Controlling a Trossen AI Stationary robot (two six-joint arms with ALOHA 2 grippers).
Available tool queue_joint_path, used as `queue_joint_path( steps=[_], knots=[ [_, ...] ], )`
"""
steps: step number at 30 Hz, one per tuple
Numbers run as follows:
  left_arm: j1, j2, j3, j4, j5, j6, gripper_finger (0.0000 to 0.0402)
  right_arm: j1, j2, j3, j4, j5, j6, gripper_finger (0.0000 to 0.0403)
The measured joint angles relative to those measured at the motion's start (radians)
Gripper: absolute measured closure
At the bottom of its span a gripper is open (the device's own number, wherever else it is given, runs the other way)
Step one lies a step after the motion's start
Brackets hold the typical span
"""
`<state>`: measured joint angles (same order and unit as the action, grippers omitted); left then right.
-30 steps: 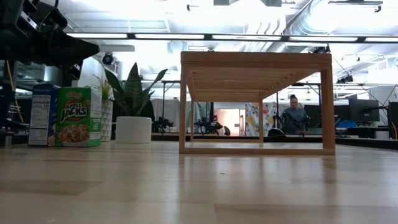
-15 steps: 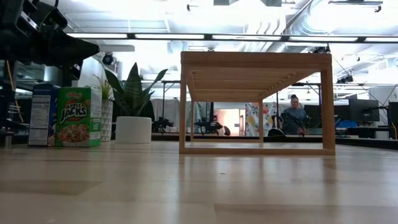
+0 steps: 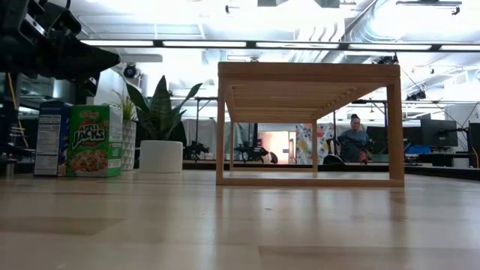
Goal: Stack cereal on shelf
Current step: Put the bottom right orange cereal box on the shelf
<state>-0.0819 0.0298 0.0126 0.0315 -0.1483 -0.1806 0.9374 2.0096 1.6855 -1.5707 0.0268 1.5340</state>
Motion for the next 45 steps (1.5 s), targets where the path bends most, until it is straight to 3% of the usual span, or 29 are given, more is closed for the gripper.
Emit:
queue_joint_path(
  steps=[17, 33, 40, 45],
  knots=[
    [0.000, 0.000, 0.000, 0.000, 0.000, 0.000, 0.0401, -0.009, 0.008, 0.000, 0.007, -0.065, -0.008, 0.0137],
    [0.000, 0.000, 0.000, 0.000, 0.000, 0.000, 0.0401, -0.014, -0.001, 0.000, 0.010, -0.064, -0.112, 0.0272],
    [0.000, 0.000, 0.000, 0.000, 0.000, 0.000, 0.0401, -0.059, -0.122, 0.001, 0.114, -0.059, -0.222, 0.0272],
    [0.000, 0.000, 0.000, 0.000, 0.000, 0.000, 0.0401, -0.135, -0.278, 0.002, 0.262, 0.111, -0.334, 0.0271]
  ],
)
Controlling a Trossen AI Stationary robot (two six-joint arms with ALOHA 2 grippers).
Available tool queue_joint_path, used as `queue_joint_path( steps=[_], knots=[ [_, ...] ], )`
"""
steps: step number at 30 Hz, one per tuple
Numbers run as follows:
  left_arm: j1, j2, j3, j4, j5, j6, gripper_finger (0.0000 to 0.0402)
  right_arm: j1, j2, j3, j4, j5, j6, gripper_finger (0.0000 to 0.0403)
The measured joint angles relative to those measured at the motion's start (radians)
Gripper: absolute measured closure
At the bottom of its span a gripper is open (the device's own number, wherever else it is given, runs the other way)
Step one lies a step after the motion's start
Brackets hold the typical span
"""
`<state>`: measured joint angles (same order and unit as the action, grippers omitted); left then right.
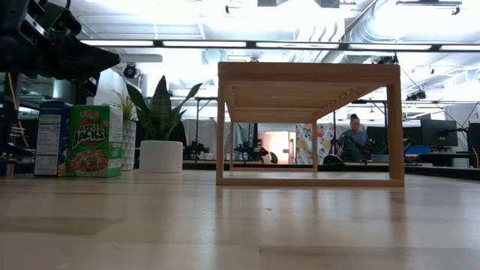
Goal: Stack cereal on shelf
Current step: Put the bottom right orange cereal box on the shelf
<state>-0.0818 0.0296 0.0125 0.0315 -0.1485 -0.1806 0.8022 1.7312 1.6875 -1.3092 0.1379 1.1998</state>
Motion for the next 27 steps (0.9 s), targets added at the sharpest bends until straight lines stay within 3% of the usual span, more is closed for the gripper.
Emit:
queue_joint_path(
  steps=[8, 12, 14, 17, 22, 27],
  knots=[
    [0.000, 0.000, 0.000, 0.000, 0.000, 0.000, 0.0401, -0.166, -0.240, 0.002, 0.256, 0.437, -0.376, 0.0271],
    [0.000, 0.000, 0.000, 0.000, 0.000, 0.000, 0.0401, -0.307, -0.322, 0.002, 0.283, 0.652, -0.504, 0.0271],
    [0.000, 0.000, 0.000, 0.000, 0.000, 0.000, 0.0401, -0.411, -0.348, 0.002, 0.283, 0.705, -0.540, 0.0271],
    [0.000, 0.000, 0.000, 0.000, 0.000, 0.000, 0.0401, -0.606, -0.366, 0.002, 0.313, 0.667, -0.630, 0.0271],
    [0.000, 0.000, 0.000, 0.000, 0.000, 0.000, 0.0401, -0.938, -0.330, 0.057, 0.337, 0.429, -0.756, 0.0271],
    [0.000, 0.000, 0.000, 0.000, 0.000, 0.000, 0.0401, -1.210, -0.199, 0.263, 0.080, 0.290, -0.771, 0.0271]
  ],
)
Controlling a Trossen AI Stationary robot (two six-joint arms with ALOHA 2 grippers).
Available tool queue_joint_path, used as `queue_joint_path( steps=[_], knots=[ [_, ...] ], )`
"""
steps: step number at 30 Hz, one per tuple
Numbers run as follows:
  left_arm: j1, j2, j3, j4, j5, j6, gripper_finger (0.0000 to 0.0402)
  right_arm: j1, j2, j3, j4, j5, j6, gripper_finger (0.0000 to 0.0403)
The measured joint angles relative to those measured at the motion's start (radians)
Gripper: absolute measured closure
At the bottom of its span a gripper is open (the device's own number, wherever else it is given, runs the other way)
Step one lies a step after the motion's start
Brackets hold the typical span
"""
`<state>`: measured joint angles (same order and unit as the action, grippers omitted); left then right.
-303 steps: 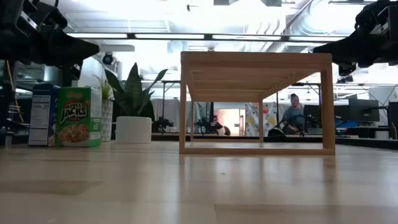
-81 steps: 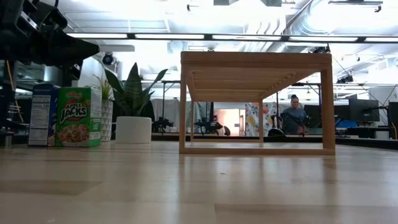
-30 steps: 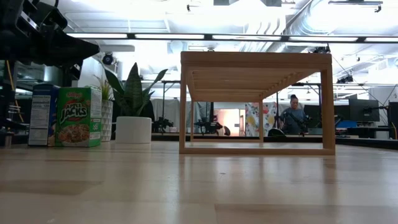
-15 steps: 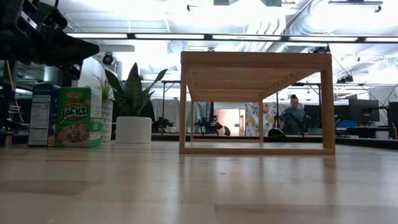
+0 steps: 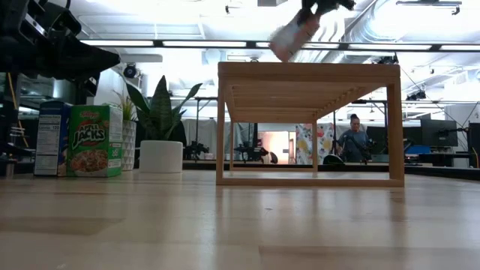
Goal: Stack cereal on shelf
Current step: Put the bottom right orange cereal box on the shelf
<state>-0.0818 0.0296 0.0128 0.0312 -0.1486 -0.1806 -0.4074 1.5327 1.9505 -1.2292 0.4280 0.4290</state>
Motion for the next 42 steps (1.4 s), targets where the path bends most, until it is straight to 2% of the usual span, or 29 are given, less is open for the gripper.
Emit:
queue_joint_path(
  steps=[4, 9, 16, 26, 32, 42],
  knots=[
    [0.000, 0.000, 0.000, 0.000, 0.000, 0.000, 0.0401, -0.120, 0.118, 0.144, -0.226, -0.011, -0.002, 0.0271],
    [0.000, 0.000, 0.000, 0.000, 0.000, 0.000, 0.0401, -0.183, 0.229, 0.208, -0.340, -0.028, 0.009, 0.0271],
    [0.000, 0.000, 0.000, 0.000, 0.000, 0.000, 0.0401, -0.221, 0.299, 0.209, -0.335, -0.136, 0.011, 0.0271],
    [0.000, 0.000, 0.000, 0.000, 0.000, 0.000, 0.0401, -0.260, 0.293, 0.210, -0.341, -0.154, 0.147, 0.0271],
    [0.000, 0.000, 0.000, 0.000, 0.000, 0.000, 0.0401, -0.263, 0.293, 0.206, -0.342, -0.274, 0.108, 0.0271],
    [0.000, 0.000, 0.000, 0.000, 0.000, 0.000, 0.0401, -0.263, 0.293, 0.206, -0.342, -0.287, 0.042, 0.0271]
  ],
)
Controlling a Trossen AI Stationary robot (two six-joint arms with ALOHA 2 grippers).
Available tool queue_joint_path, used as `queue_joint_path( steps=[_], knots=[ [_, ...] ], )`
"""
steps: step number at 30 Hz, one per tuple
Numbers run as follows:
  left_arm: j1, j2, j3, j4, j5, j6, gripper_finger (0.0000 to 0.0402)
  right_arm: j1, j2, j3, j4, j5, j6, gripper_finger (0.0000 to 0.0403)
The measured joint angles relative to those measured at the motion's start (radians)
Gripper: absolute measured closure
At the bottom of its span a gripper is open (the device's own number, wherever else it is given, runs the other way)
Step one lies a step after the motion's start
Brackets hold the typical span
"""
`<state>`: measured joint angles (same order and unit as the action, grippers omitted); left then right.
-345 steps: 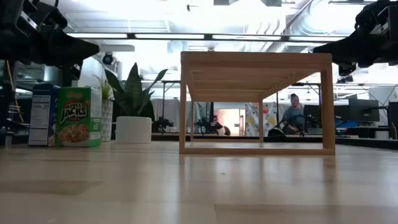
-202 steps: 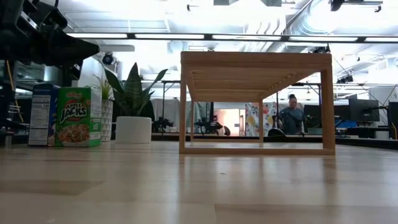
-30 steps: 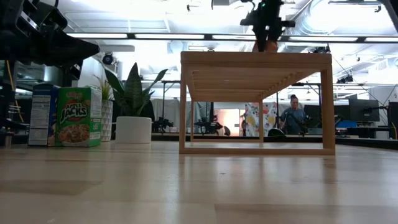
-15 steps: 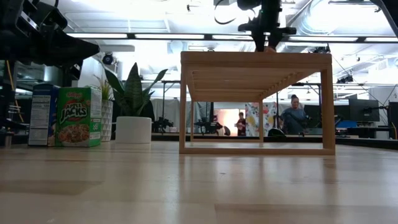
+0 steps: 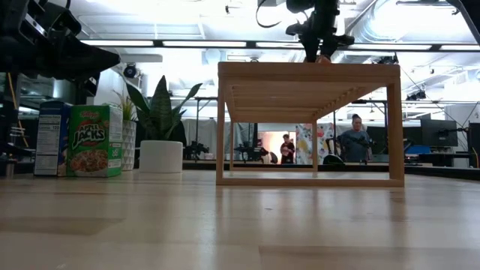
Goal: Stack cereal on shelf
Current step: Put the bottom right orange cereal box on the shelf
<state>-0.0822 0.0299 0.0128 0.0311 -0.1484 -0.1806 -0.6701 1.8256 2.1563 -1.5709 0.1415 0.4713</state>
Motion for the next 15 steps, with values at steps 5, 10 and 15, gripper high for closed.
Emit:
queue_joint_path(
  steps=[5, 10, 15],
  knots=[
    [0.000, 0.000, 0.000, 0.000, 0.000, 0.000, 0.0401, 0.000, 0.000, -0.001, 0.000, -0.023, -0.053, 0.0271],
    [0.000, 0.000, 0.000, 0.000, 0.000, 0.000, 0.0401, 0.000, 0.000, -0.001, 0.000, -0.041, -0.093, 0.0271],
    [0.000, 0.000, 0.000, 0.000, 0.000, 0.000, 0.0401, 0.000, 0.000, -0.001, 0.000, -0.040, -0.158, 0.0271]
  ],
)
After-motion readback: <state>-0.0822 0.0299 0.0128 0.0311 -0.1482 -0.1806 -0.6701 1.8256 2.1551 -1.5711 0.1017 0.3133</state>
